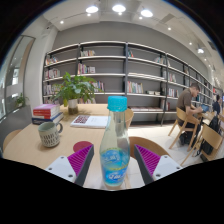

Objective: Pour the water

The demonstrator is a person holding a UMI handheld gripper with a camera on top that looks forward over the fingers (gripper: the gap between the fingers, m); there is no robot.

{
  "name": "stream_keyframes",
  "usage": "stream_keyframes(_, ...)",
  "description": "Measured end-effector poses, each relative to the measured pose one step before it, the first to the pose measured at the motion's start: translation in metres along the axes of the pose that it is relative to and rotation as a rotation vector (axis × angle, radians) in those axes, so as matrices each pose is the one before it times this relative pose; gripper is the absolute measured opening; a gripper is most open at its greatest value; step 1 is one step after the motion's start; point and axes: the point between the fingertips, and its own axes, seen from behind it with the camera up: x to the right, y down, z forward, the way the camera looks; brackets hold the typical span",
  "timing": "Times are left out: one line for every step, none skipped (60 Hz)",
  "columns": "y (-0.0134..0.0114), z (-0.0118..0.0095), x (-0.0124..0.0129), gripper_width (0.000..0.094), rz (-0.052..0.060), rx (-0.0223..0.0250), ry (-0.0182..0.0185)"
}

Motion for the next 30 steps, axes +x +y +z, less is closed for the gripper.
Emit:
stream_keyframes(-0.00085, 0.00418, 0.00071, 0.0823, -0.0054, 0.003, -0.00011)
stream_keyframes(-0.00097, 0.00383, 0.00078, 0.0818, -0.0039, 0.00394, -0.00001)
stream_keyframes(-0.0012, 0.00352, 0.00008, 0.0805, -0.0006, 0.00528, -0.00069)
stream_keyframes(-0.0013, 0.00319, -0.00024, 0.0791, 0.0021, 0.00662, -0.00066)
stream_keyframes(-0.00079, 0.00359, -0.00103, 0.077, 0.0033, 0.0072, -0.00153)
stream_keyframes(0.00055, 0.00513, -0.00324, 0.075, 0.0031, 0.00604, -0.0032)
stream_keyframes(-0.0003, 0.00122, -0.0006, 0.0719, 0.0045, 0.00252, -0.00381)
stream_keyframes(0.00074, 0.00214, -0.00111, 0.0684, 0.0059, 0.00202, -0.00272)
stream_keyframes(0.00103, 0.00167, -0.00028, 0.0661, 0.0063, 0.00274, 0.00093)
stream_keyframes(-0.00076, 0.0023, 0.0017, 0.0629, 0.0017, 0.01005, 0.00807)
stream_keyframes(0.00088, 0.00223, 0.00035, 0.0586, 0.0037, 0.00585, 0.00417)
stream_keyframes(0.00032, 0.00222, 0.00191, 0.0568, 0.0028, 0.01029, 0.00073)
stream_keyframes(-0.00249, 0.00049, -0.00246, 0.0566, 0.0039, 0.01581, 0.00101)
stream_keyframes(-0.00096, 0.00079, -0.00015, 0.0557, 0.003, 0.01111, -0.00089)
stream_keyframes(-0.00028, 0.0003, 0.00013, 0.0552, 0.0027, 0.00579, 0.00036)
stream_keyframes(-0.00127, 0.0004, 0.0006, 0.0543, 0.0027, 0.00913, 0.00321)
stream_keyframes(-0.00024, 0.0003, 0.00015, 0.0534, 0.001, 0.00559, 0.00253)
stream_keyframes(-0.00023, -0.00027, -0.00035, 0.0525, -0.0025, 0.00483, 0.00082)
stream_keyframes(-0.00043, -0.00017, -0.0008, 0.0509, -0.0067, 0.00596, 0.00001)
stream_keyframes(-0.00028, 0.00014, -0.00098, 0.0497, -0.0083, 0.00549, 0.00038)
stream_keyframes(0.00017, 0.0032, -0.00099, 0.0483, -0.005, 0.00756, 0.00125)
stream_keyframes(-0.00073, -0.00075, -0.00053, 0.0472, -0.0044, 0.00283, 0.00335)
stream_keyframes(-0.00056, -0.00008, 0.0002, 0.0459, 0.0004, 0.00163, 0.00443)
stream_keyframes(-0.00015, -0.00046, 0.00013, 0.0444, 0.0036, 0.00035, 0.00421)
stream_keyframes(-0.00026, -0.00035, 0.00047, 0.0431, 0.0012, 0.00039, 0.00371)
stream_keyframes(-0.00009, -0.00008, -0.00007, 0.0426, -0.0009, -0.00003, 0.00288)
stream_keyframes(0.00345, 0.00388, 0.00047, 0.0402, -0.0006, 0.00212, 0.00364)
stream_keyframes(-0.00077, 0.00011, 0.00077, 0.0402, 0.0002, -0.00155, 0.00719)
stream_keyframes(-0.00069, -0.00019, 0.00132, 0.038, -0.0023, -0.00287, 0.00402)
stream_keyframes(-0.00085, 0.00003, -0.00018, 0.0379, -0.0032, 0.00116, 0.00383)
